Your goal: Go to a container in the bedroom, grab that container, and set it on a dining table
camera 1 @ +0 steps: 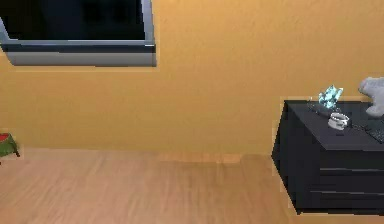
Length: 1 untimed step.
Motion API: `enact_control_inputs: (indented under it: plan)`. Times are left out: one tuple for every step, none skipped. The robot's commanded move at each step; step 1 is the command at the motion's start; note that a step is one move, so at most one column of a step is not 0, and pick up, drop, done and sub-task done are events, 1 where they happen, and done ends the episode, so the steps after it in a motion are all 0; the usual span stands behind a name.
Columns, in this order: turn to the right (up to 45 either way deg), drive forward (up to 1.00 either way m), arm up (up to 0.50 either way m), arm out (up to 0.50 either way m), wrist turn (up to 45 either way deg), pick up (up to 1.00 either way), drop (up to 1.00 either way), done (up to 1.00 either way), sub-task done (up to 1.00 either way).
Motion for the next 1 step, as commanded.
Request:
enact_control_inputs:
  plan:
    - [0.0, 0.5, 0.0, 0.0, 0.0, 0.0, 0.0, 0.0, 0.0]
